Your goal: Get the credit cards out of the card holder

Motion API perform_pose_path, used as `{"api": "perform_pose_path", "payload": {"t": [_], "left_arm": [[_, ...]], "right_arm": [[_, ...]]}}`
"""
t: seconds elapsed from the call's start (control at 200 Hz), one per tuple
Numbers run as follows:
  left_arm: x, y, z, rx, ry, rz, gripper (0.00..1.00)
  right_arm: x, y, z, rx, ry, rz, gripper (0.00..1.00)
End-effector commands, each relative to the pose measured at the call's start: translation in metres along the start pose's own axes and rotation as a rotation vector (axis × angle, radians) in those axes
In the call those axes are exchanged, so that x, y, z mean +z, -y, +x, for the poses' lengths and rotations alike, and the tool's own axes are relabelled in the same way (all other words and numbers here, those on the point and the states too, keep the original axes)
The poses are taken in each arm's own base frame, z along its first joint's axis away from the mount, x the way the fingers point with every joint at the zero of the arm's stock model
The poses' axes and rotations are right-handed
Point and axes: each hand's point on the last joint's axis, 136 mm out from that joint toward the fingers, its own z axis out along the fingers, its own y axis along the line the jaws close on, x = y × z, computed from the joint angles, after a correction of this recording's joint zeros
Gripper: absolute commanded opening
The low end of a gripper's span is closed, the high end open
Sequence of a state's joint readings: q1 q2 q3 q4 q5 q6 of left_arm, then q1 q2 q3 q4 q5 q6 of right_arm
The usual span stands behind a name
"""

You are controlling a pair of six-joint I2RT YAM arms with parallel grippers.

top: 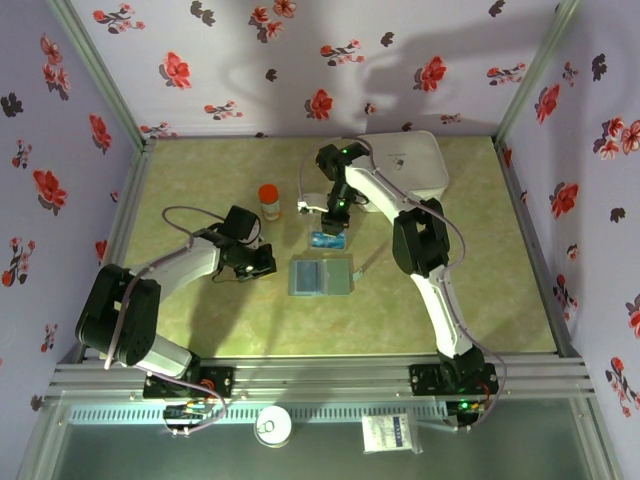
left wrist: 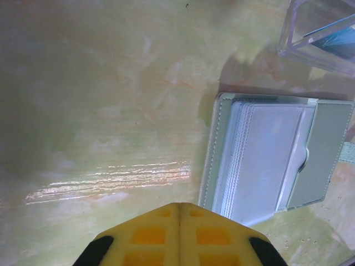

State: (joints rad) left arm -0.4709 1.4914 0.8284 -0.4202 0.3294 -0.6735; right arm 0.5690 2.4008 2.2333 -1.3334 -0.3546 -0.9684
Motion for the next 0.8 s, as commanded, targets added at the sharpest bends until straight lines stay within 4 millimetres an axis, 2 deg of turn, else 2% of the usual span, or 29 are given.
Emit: {"api": "perform_pose_path", "payload": {"t": [0.0,0.255,0.47,0.585,0.795], "left_arm": [[-0.002,0.004,-0.004,0.011,-0.001,0.015,0.00],[-0.002,0.011,-0.007,0.013,-0.001,0.040,0.00],[0.007,0.026,-0.006,0.038,-0.019,0.068,0.00],[0.014,0.033,-0.003,0.054,-0.032,0.070,0.00],[0.024,0.038,0.003,0.071,-0.056,0.075,0.00]], "right_arm": [[-0.036,0.005,-0.004,0.003,0.022,0.116,0.16],[-0.062,0.014,-0.009,0.052,0.079,0.279,0.12],[-0.071,0.014,-0.017,0.215,0.194,0.389,0.12],[-0.071,0.011,-0.024,0.365,0.292,0.442,0.15],[-0.050,-0.007,-0.023,0.694,0.422,0.464,0.21]]}}
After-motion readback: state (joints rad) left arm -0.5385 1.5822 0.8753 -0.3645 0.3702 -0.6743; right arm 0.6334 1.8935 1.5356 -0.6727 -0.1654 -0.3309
